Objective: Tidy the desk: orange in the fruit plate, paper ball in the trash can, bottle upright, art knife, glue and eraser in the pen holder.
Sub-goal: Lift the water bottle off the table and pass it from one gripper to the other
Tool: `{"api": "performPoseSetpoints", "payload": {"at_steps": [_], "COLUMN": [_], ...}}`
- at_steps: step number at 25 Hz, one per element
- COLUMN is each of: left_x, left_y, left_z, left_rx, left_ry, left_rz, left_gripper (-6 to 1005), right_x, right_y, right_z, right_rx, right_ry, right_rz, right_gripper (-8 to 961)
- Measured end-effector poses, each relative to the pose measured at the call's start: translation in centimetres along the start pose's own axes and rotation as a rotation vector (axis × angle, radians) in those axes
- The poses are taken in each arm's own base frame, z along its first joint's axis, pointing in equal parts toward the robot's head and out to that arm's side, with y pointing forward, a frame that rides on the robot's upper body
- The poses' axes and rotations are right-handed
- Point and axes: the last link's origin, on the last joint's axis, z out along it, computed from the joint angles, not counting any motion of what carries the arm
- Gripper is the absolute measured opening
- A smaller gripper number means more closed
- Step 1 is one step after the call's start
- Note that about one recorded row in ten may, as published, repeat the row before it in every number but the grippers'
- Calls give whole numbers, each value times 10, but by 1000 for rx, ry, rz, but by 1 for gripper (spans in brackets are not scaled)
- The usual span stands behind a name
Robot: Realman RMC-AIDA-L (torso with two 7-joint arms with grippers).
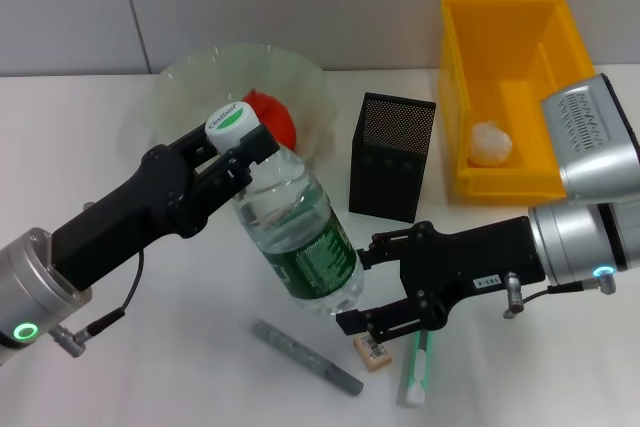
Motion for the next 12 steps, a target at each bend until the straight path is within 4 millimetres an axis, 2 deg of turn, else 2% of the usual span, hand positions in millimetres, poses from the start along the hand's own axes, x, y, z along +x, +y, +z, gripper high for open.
{"api": "performPoseSetpoints", "payload": {"at_steps": [12], "left_x": [2], "left_y": [-8], "left_z": [0], "left_rx": [43], "left_ry": [-12], "left_rz": [51], "left_gripper": [448], "right_x": [10], "right_y": [0], "right_z": [-1], "right_rx": [27], "right_ry": [10], "right_rz": [18], "right_gripper": [779]}}
